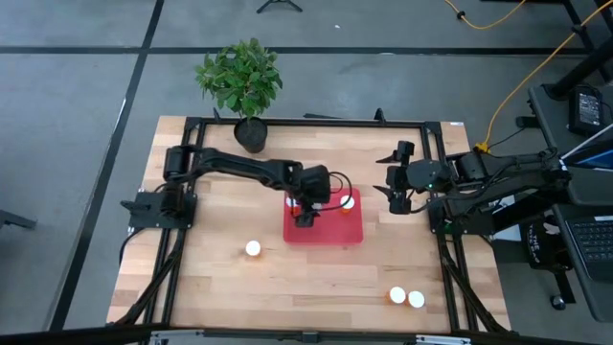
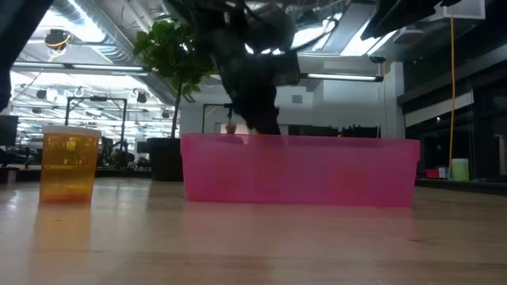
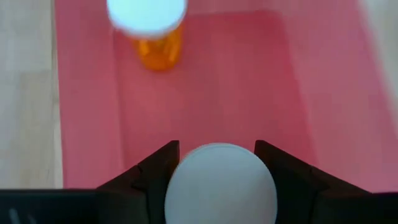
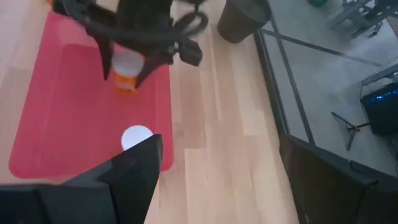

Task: Pick and place pill bottles into a basket
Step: Put the orange pill bottle into the red bin, then put the top orange pill bottle into the red bin

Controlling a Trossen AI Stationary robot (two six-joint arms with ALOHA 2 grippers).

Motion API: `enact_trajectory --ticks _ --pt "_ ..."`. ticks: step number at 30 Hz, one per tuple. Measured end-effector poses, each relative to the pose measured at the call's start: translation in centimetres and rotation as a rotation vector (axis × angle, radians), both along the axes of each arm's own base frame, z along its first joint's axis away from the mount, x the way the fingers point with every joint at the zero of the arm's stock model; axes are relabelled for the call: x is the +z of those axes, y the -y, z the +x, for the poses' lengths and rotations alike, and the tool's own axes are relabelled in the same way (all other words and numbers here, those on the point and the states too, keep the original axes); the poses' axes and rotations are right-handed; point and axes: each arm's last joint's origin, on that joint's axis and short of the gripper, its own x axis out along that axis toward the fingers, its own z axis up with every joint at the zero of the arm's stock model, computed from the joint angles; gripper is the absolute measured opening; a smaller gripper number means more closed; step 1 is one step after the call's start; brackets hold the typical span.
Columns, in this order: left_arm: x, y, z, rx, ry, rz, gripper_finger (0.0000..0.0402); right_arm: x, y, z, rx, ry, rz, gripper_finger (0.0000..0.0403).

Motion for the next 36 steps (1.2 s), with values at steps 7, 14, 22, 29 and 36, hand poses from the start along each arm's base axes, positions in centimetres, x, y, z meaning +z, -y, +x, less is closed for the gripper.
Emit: enact_trajectory --ticks 7,14,22,29,36 --pt "-0.7 -1.7 0.0 0.049 -0.014 0.015 0.0214 0.0 0.0 0.0 0.001 -0.002 -0.001 0.0323" --pt "-0.1 -2.8 -0.2 0.068 0.001 -0.086 0.0299 0.0 0.0 0.0 0.005 -0.006 -0.006 0.0323" --pt "7.0 -2.3 -0.6 0.008 0.070 0.132 0.0373 -0.1 0.0 0.0 0.012 -0.009 -0.014 0.0323" --pt "16.9 -1.3 -4.6 0.020 0.161 0.290 0.0370 -0.1 0.4 0.1 -0.007 -0.009 -0.020 0.0323" --pt "20.6 3.6 -12.3 -0.061 -0.017 0.285 0.0370 0.2 1.0 0.4 -0.030 0.032 -0.028 0.0323"
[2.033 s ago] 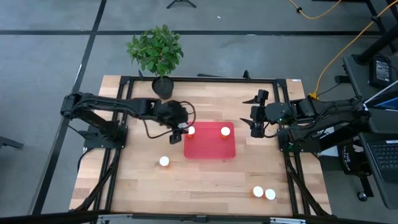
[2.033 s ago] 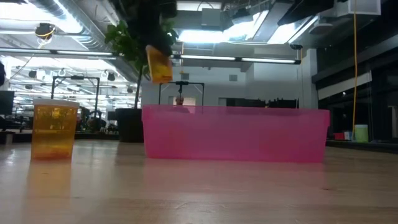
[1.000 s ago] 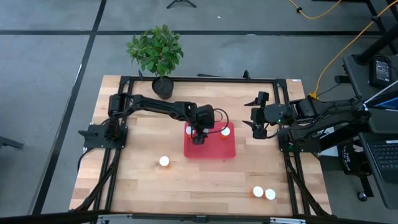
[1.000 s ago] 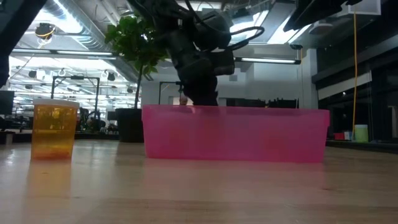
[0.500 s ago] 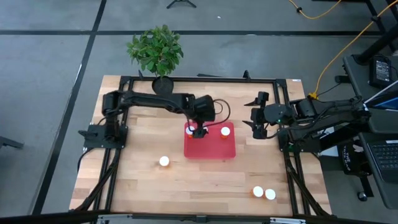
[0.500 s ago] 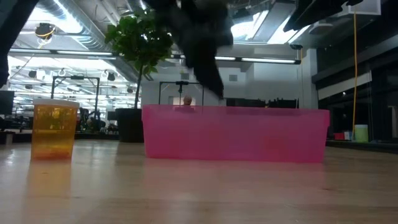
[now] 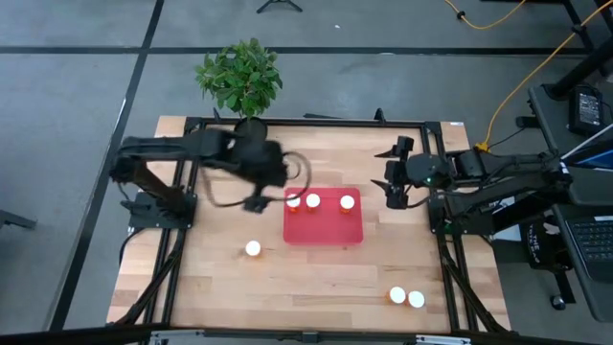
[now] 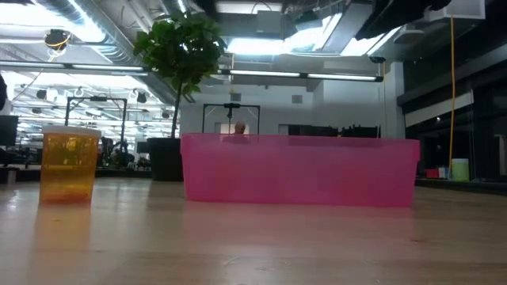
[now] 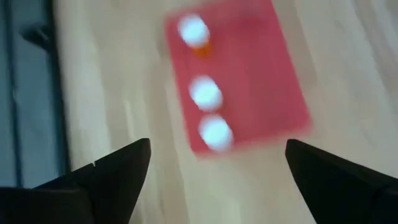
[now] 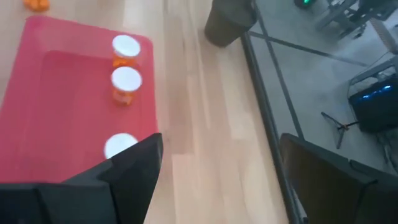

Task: Pick and place pill bottles into a basket
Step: Put the top orange pill bottle into the red bin

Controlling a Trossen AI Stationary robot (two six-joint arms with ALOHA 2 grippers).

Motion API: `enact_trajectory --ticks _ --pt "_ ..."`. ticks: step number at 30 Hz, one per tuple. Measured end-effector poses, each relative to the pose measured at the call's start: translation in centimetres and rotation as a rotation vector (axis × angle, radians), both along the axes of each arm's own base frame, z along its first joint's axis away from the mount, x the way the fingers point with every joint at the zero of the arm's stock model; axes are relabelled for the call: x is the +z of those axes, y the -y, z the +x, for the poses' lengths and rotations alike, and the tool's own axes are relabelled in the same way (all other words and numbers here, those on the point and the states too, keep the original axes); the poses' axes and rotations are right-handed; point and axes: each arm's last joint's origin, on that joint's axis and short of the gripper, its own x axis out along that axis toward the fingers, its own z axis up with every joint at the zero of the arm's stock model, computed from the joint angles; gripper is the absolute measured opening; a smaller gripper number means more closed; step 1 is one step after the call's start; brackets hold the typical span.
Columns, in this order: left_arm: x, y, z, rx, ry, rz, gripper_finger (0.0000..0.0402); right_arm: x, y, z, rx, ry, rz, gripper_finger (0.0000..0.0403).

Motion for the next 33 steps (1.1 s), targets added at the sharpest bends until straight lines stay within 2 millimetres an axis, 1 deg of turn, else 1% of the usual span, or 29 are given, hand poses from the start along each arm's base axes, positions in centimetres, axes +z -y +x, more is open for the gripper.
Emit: enact_trajectory --ticks 1,3,6,8,12,15,19,23,25,30,33 --pt "0.0 0.7 -0.8 0.002 -0.044 -0.003 0.0370 0.1 0.1 0.1 0.000 0.008 -0.006 0.0323" --pt "-0.4 2.1 -1.7 0.005 -0.090 -0.011 0.0370 0.2 0.3 0.2 0.001 0.018 -0.022 0.0323" --pt "-2.4 4.1 -2.3 0.013 -0.164 -0.032 0.0370 0.6 0.6 0.5 -0.014 0.061 -0.025 0.0323" --pt "-4.3 5.4 -2.5 0.021 -0.199 -0.047 0.0370 0.7 0.9 0.6 -0.026 0.080 -0.025 0.0323" --pt "-9.1 7.6 -2.5 0.024 -0.234 -0.104 0.0370 0.9 1.0 0.7 -0.035 0.100 -0.022 0.0323" --pt "-12.5 8.8 -2.9 0.044 -0.254 -0.143 0.0370 0.9 1.0 0.7 -0.035 0.103 -0.020 0.0323" --pt "-15.8 9.7 -3.4 0.093 -0.246 -0.206 0.0370 0.9 0.9 0.7 -0.011 0.103 -0.001 0.0323" --pt "-17.9 10.0 -3.7 0.136 -0.221 -0.261 0.0374 0.9 0.9 0.7 0.005 0.103 0.014 0.0323" --pt "-18.5 10.0 -3.7 0.160 -0.210 -0.288 0.0377 0.9 0.9 0.7 0.005 0.104 0.015 0.0323" --pt "-19.2 9.9 -3.9 0.182 -0.209 -0.276 0.0380 0.9 0.9 0.7 0.005 0.104 0.015 0.0323" --pt "-20.2 9.8 -4.2 0.203 -0.209 -0.298 0.0379 0.9 0.9 0.7 0.005 0.104 0.015 0.0323"
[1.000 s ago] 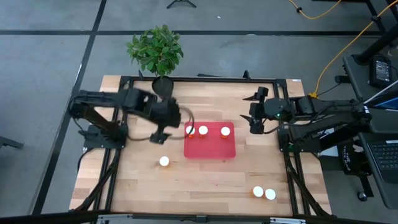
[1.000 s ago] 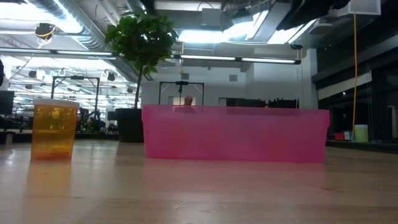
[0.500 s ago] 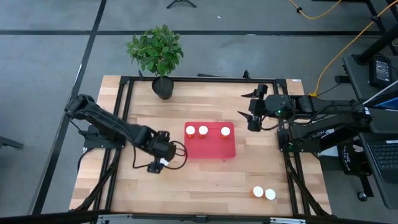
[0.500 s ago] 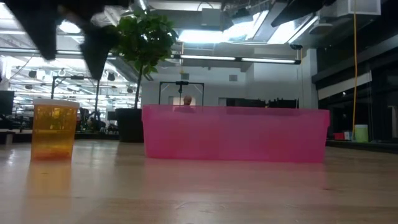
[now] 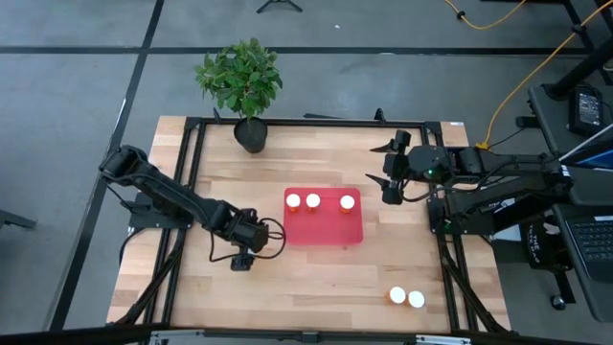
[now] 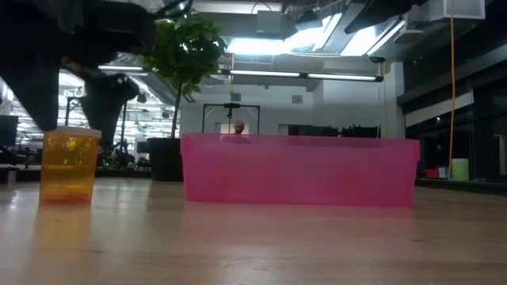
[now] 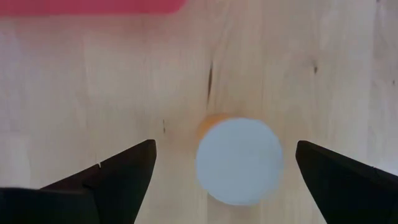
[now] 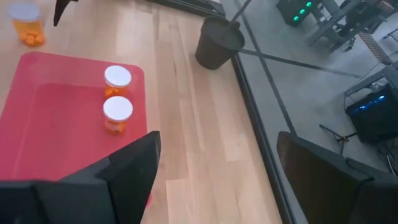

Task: Pick and place pill bottles into a basket
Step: Put the top orange pill bottle into the red bin

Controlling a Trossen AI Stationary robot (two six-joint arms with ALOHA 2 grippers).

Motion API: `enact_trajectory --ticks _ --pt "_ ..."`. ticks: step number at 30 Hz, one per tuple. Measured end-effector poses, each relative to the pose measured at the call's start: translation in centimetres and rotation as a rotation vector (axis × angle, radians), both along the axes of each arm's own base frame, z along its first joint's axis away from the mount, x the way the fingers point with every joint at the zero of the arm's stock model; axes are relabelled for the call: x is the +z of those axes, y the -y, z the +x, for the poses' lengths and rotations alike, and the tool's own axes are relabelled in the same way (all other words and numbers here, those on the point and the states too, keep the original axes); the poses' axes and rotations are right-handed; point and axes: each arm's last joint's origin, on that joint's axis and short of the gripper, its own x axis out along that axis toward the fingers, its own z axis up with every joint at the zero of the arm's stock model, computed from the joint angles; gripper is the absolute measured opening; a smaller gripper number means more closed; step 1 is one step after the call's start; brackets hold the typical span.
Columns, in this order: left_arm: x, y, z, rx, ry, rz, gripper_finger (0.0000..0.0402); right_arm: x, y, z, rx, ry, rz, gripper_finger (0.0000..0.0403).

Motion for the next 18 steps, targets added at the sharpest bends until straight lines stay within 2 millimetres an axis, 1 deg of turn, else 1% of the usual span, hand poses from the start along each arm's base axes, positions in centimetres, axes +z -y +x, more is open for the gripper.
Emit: enact_trajectory --ticks 3,10,13,18 --pt "-0.8 -0.1 -0.2 0.017 0.011 -0.019 0.0379 0.0 0.0 0.0 0.000 0.000 0.000 0.0323" --pt "-1.5 -0.3 -0.4 0.028 0.015 -0.015 0.0376 0.0 0.0 0.0 0.001 -0.001 0.000 0.0323" --pt "-1.9 -0.4 -0.6 0.028 0.001 -0.009 0.0357 0.0 0.0 0.0 0.001 -0.001 0.000 0.0323" --pt "-1.9 -0.4 -0.6 0.027 0.002 -0.013 0.0302 0.0 0.0 0.0 0.001 -0.001 0.000 0.0323"
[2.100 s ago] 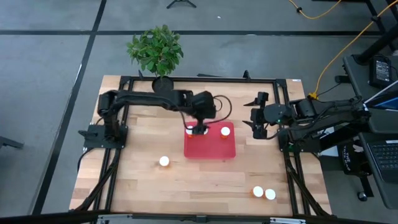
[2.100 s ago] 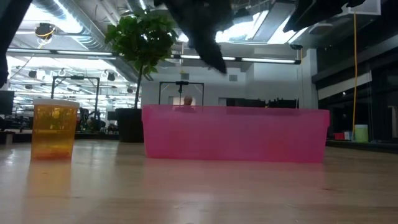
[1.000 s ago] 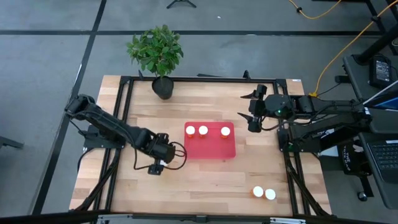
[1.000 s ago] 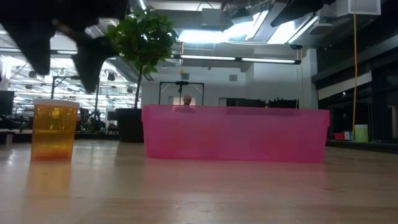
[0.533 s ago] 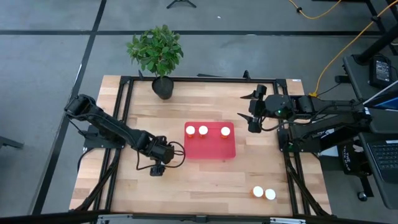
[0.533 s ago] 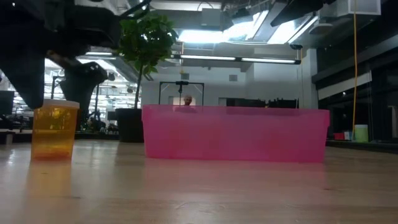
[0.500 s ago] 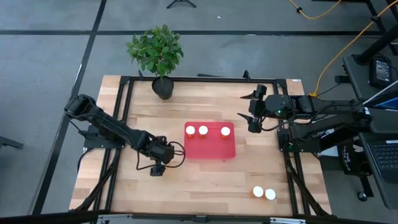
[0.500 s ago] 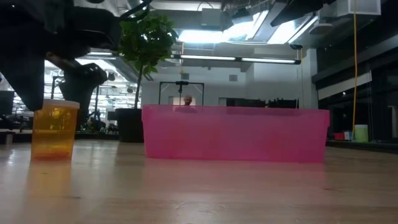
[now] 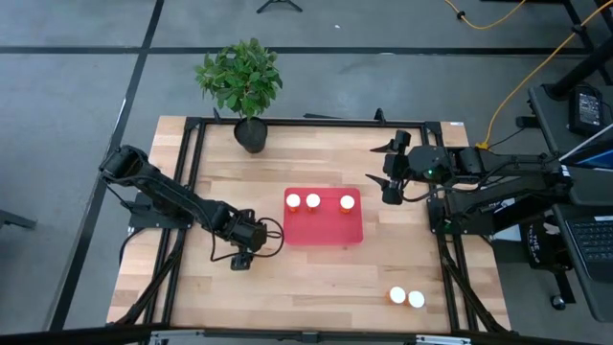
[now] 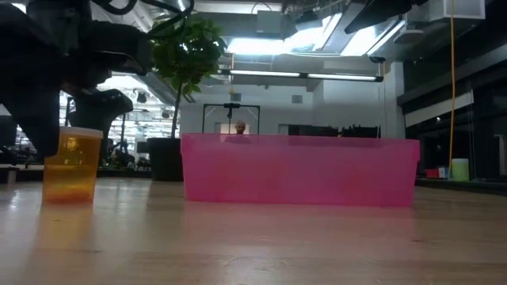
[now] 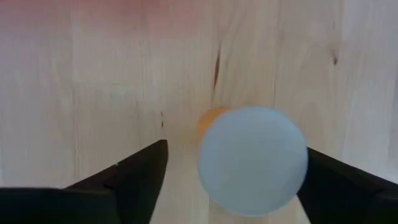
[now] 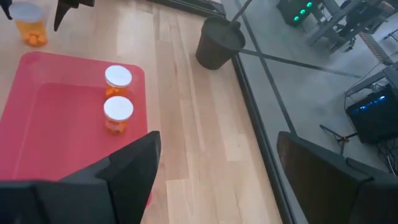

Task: Pick and place pill bottles into a basket
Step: Put the top orange pill bottle into the red bin

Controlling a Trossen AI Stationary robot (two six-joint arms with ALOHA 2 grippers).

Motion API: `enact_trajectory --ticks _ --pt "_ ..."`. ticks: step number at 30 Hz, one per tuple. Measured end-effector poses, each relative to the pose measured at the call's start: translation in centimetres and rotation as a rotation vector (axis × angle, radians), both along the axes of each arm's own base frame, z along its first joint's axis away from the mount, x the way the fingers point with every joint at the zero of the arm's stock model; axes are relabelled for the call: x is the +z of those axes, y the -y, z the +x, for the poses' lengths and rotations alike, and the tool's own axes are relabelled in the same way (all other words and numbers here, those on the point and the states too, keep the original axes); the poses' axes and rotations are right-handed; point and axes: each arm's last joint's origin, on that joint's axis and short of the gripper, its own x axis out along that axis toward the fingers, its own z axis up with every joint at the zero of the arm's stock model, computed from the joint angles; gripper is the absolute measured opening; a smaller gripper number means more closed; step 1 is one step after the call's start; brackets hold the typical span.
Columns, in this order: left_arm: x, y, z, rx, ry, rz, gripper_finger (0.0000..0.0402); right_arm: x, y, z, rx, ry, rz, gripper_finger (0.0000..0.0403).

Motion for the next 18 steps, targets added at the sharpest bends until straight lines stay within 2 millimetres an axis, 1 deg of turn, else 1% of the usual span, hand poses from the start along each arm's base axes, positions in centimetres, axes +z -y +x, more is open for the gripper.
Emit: enact_trajectory --ticks 5,9,12,15,18 --pt "0.1 -0.5 0.3 0.007 -0.002 -0.001 0.0240 0.0 0.0 0.0 0.000 0.000 0.000 0.0323" --pt "0.9 -1.0 0.9 0.008 0.011 0.000 0.0205 0.0 0.0 0.0 0.001 -0.001 -0.001 0.0323" --pt "1.8 -1.4 1.1 0.003 0.020 0.019 0.0200 0.0 0.0 0.0 0.001 -0.001 -0.002 0.0323" --pt "2.8 -2.0 0.9 0.004 0.042 0.036 0.0208 0.0 0.0 0.0 0.001 -0.001 -0.002 0.0323" --pt "4.5 -2.8 0.9 0.010 0.080 0.043 0.0214 0.0 0.0 0.0 0.002 -0.002 -0.002 0.0323"
